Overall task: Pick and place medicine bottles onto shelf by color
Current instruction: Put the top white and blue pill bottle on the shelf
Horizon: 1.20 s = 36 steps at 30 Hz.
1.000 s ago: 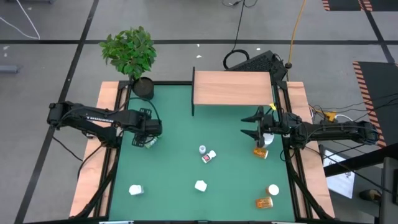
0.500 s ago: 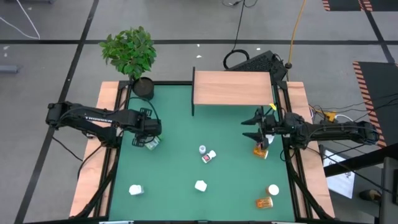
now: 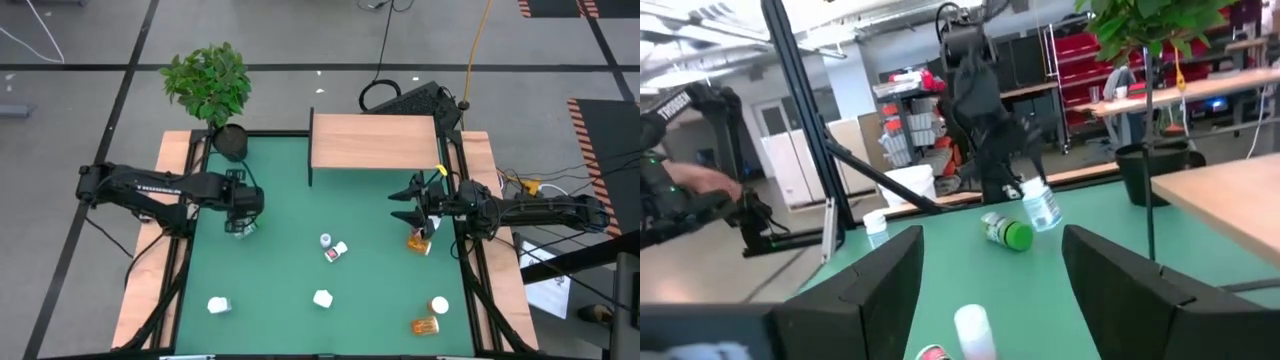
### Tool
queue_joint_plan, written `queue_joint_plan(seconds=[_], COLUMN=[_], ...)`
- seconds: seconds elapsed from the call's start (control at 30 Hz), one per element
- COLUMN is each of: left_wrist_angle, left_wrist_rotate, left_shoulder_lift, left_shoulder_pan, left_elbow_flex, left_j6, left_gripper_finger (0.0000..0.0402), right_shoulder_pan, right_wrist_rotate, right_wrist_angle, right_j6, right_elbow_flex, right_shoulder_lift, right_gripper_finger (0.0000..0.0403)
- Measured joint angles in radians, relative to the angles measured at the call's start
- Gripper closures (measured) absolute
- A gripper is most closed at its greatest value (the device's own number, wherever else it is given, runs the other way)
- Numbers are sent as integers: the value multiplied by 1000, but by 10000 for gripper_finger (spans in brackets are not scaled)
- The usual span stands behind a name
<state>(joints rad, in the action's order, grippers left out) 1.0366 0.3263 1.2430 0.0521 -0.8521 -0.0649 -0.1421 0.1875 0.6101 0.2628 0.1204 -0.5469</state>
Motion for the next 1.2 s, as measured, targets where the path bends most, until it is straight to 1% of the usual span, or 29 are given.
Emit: queue_joint_plan(seconds=[0.07, 0.13, 0.2, 0.27, 0.37, 0.47, 0.57, 0.73, 0.9, 0.97, 1.0, 1.03, 1.1, 1.2], left_wrist_angle=[3, 1, 3, 4, 29, 100, 198, 321, 353, 345, 345, 327, 276, 262], left_wrist_rotate=[2, 0, -35, -45, -48, -47, -51, -66, -73, -104, -124, -144, -180, -234], left_shoulder_lift=[0, 0, 0, 1, 51, 149, 278, 498, 663, 716, 740, 754, 761, 793], left_shoulder_pan=[1, 9, 23, 36, 72, 113, 161, 233, 302, 336, 355, 375, 410, 461], left_elbow_flex=[-61, -130, -201, -274, -408, -570, -755, -1077, -1362, -1458, -1496, -1507, -1475, -1461], left_j6=[83, 134, 156, 171, 176, 164, 123, 22, -69, -104, -118, -131, -162, -187], left_gripper_finger=[224, 221, 215, 212, 213, 219, 221, 210, 205, 208, 210, 213, 216, 215], right_shoulder_pan=[0, 0, 0, 0, 0, 0, 0, -1, -2, -2, -2, -2, -3, -3], right_wrist_rotate=[0, -1, -1, -1, -2, -3, -3, -3, -3, -7, -12, -21, -31, -34], right_wrist_angle=[0, 1, 11, 15, 15, 15, 16, 6, -22, -22, -23, -24, -25, -27], right_j6=[29, 48, 65, 71, 74, 82, 92, 92, 80, 69, 68, 67, 67, 66], right_elbow_flex=[0, 0, 0, 0, 0, 8, 25, 38, 38, 38, 38, 38, 38, 38], right_shoulder_lift=[0, 0, 0, 0, 0, -1, -1, -1, -1, -1, -1, -1, -1, -3], right_gripper_finger=[167, 167, 167, 167, 167, 167, 167, 167, 167, 167, 167, 167, 167, 167])
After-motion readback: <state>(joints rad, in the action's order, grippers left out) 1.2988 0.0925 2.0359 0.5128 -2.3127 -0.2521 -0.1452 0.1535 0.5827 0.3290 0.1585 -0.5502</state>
